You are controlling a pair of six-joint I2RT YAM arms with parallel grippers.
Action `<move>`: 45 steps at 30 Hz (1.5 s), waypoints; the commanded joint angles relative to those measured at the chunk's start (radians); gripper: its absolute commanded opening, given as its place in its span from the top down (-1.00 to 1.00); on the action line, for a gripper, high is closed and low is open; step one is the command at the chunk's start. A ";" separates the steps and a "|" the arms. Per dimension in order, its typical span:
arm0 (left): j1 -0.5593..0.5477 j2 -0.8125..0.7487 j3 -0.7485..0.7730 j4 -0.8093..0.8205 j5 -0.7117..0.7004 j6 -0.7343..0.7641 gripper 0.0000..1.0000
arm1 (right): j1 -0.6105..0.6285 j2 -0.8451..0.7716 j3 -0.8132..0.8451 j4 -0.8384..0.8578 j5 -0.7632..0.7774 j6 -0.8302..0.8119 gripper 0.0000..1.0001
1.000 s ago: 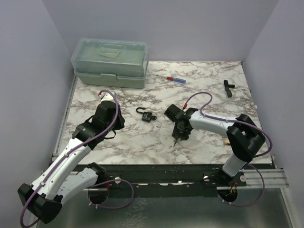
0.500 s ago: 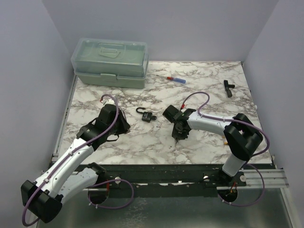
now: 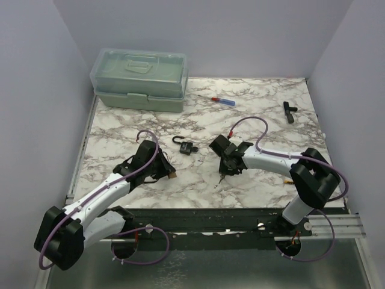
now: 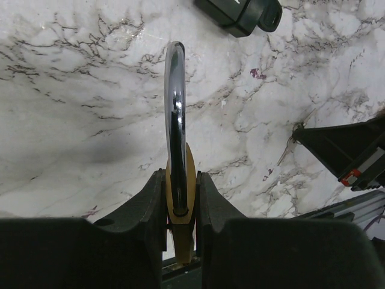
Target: Unlock with the key
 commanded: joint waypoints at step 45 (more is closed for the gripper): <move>0.002 -0.121 0.001 -0.031 0.132 -0.088 -0.62 | 0.034 -0.364 -0.340 0.466 -0.114 -0.469 0.99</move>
